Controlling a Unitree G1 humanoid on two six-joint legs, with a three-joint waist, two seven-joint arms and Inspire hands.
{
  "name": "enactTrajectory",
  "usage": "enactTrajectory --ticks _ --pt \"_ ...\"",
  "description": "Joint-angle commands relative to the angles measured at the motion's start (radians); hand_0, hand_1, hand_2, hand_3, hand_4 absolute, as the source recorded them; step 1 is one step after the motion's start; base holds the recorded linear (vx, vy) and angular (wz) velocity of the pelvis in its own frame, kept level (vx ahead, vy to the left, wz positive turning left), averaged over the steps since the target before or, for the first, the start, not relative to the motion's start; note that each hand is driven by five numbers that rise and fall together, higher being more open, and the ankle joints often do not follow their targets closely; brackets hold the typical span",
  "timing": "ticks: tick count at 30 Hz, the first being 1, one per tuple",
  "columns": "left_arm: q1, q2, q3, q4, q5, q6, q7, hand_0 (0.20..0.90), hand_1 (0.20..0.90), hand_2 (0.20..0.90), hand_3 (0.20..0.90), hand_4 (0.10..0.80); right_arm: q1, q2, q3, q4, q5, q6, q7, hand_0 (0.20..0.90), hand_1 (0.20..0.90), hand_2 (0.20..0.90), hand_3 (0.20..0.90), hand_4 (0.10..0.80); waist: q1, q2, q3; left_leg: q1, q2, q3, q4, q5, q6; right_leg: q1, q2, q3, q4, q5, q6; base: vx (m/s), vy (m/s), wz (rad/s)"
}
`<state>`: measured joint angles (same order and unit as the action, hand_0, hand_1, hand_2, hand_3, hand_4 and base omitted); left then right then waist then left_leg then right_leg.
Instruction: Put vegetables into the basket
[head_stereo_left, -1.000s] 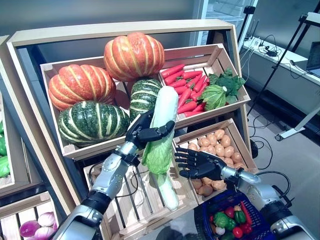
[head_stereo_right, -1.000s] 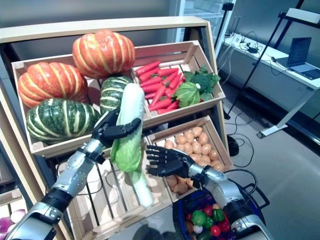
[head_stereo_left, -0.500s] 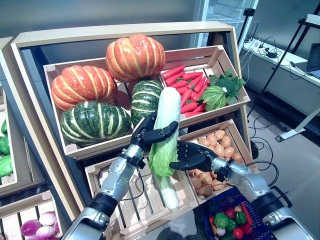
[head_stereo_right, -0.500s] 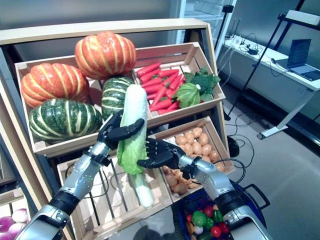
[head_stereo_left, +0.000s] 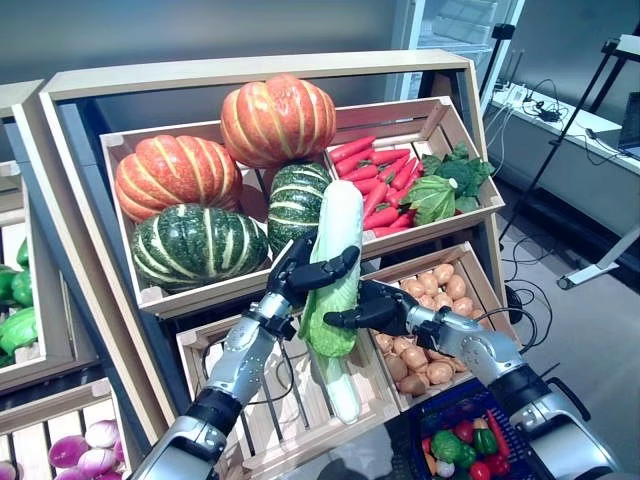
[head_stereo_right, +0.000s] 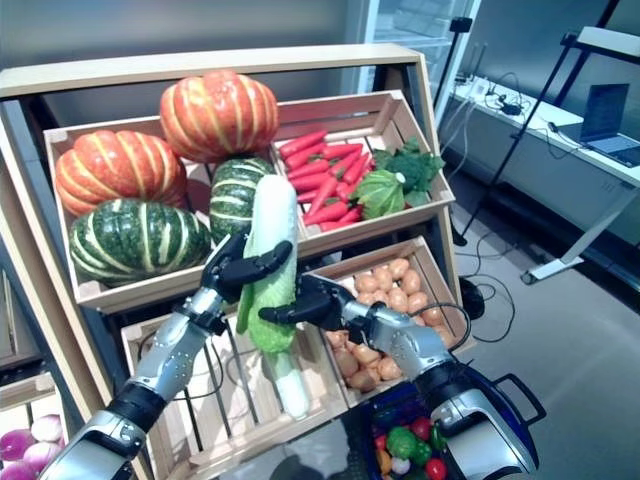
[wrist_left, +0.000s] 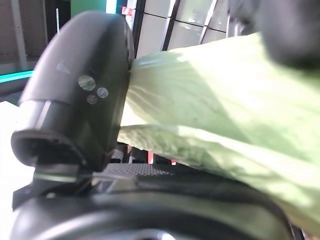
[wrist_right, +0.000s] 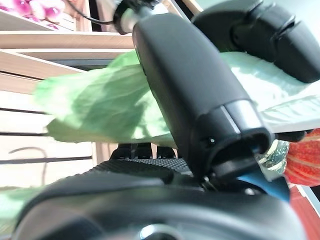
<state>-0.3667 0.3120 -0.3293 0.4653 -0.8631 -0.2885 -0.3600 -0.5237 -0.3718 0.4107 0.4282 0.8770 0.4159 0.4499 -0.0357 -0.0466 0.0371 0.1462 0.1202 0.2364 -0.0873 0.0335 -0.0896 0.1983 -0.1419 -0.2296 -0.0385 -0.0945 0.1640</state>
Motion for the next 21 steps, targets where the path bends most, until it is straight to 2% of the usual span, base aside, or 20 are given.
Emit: enactTrajectory --ticks 1,7,8,9,21 --pt "-0.175 -0.080 -0.042 0.011 -0.091 -0.090 -0.076 0.300 0.300 0.300 0.300 0.400 -0.200 0.103 0.019 0.060 0.144 -0.018 0.014 0.900 0.900 0.900 0.900 0.800 0.004 0.007 -0.081 -0.017 -0.022 -0.038 0.006 -0.053 0.007 -0.072 0.031 0.047 -0.037 0.096 -0.045 0.012 -0.006 0.06" --pt "-0.197 -0.099 -0.086 -0.005 -0.105 -0.071 -0.096 0.300 0.300 0.300 0.300 0.400 -0.242 0.138 0.019 0.159 0.198 -0.011 0.006 0.900 0.900 0.900 0.900 0.800 0.011 0.008 -0.085 -0.018 -0.022 -0.041 0.004 -0.052 0.007 -0.074 0.032 0.049 -0.040 0.100 -0.046 0.010 -0.004 0.03" --pt "-0.197 -0.099 -0.091 -0.007 -0.108 -0.068 -0.100 0.300 0.300 0.300 0.300 0.400 -0.245 0.141 0.017 0.168 0.200 -0.016 0.003 0.787 0.787 0.787 0.787 0.725 0.012 0.008 -0.086 -0.019 -0.022 -0.042 0.003 -0.052 0.007 -0.075 0.032 0.051 -0.041 0.101 -0.046 0.000 0.000 0.00" --pt "-0.195 -0.099 -0.097 -0.010 -0.110 -0.067 -0.101 0.300 0.300 0.300 0.300 0.400 -0.248 0.144 0.014 0.177 0.213 -0.024 -0.004 0.300 0.300 0.300 0.300 0.400 0.012 0.009 -0.087 -0.020 -0.022 -0.042 0.003 -0.051 0.007 -0.076 0.032 0.052 -0.041 0.102 -0.045 0.015 0.000 0.03" --pt "-0.195 -0.083 -0.109 -0.054 -0.104 -0.058 -0.082 0.300 0.300 0.300 0.300 0.400 -0.228 0.134 0.000 0.219 0.181 -0.064 0.017 0.300 0.300 0.300 0.300 0.400 0.012 0.010 -0.089 -0.023 -0.020 -0.046 0.000 -0.051 0.008 -0.082 0.031 0.059 -0.044 0.106 -0.045 0.000 0.000 0.00"
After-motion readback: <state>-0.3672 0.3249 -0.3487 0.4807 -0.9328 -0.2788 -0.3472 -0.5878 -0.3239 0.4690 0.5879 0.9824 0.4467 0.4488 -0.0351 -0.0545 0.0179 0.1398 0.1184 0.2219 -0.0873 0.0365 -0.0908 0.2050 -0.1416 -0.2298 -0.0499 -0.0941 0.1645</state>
